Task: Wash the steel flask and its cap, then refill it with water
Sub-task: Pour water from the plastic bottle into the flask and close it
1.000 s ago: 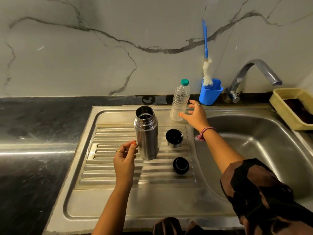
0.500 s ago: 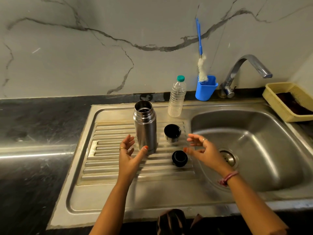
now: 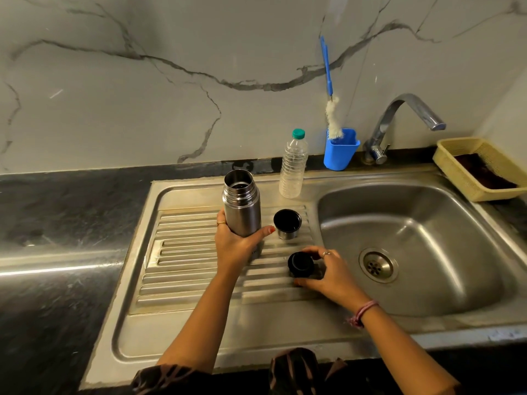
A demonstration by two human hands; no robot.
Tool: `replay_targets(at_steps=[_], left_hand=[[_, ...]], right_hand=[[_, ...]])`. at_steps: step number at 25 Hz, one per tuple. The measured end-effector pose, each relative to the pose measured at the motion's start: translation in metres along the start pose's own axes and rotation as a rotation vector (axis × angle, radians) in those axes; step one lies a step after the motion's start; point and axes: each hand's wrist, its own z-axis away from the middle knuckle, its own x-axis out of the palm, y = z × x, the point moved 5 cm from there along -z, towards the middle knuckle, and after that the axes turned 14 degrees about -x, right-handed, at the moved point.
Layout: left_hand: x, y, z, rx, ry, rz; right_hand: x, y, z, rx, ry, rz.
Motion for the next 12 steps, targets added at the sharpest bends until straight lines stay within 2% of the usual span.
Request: replay_targets(at_steps=[3, 8, 12], left_hand=[[0.0, 0.0, 0.001, -0.013, 0.044, 0.031], [0.003, 0.001, 0.003, -0.015, 0.059, 0.054], [0.005, 0.006, 0.012, -0.008, 0.057, 0.044]], right_hand=[[-0.001, 0.006, 0.002, 0.027, 0.008, -0.103], [-0.019, 0.013, 0.017, 0.043, 0.149, -0.305], [-0.046, 0.027, 0.033, 0.056, 0.237, -0.374]])
